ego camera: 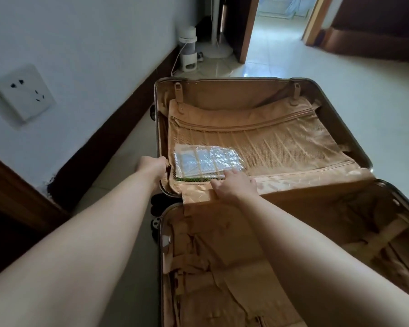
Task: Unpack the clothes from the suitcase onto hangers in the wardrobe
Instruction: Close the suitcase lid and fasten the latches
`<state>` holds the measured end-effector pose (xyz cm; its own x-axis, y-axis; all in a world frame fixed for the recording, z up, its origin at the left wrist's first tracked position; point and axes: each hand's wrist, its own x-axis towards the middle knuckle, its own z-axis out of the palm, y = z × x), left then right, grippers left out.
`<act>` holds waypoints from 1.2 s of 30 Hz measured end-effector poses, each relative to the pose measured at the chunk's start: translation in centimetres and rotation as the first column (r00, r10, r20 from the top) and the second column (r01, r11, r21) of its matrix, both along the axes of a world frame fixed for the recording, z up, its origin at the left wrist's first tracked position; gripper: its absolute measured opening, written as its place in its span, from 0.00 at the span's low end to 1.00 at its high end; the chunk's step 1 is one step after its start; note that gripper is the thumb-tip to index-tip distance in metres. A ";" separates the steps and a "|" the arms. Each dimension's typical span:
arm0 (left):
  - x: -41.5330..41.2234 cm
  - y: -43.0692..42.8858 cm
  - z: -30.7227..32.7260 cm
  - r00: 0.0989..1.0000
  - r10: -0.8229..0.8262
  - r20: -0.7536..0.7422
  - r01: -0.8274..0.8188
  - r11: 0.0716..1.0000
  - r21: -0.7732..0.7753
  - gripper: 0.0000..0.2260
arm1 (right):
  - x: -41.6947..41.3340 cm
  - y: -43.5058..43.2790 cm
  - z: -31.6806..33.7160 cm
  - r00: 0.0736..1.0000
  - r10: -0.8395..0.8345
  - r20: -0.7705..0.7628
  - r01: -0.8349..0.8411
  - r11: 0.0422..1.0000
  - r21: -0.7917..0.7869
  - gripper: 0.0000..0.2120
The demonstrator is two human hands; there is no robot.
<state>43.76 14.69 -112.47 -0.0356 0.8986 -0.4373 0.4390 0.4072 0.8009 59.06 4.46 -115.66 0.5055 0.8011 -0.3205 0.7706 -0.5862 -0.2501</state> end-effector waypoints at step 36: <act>1.4 4.3 -4.0 0.945 0.079 -0.316 0.065 0.905 0.421 0.12 | -1.7 -0.9 -2.2 0.994 -0.019 0.106 0.022 0.999 -0.026 0.30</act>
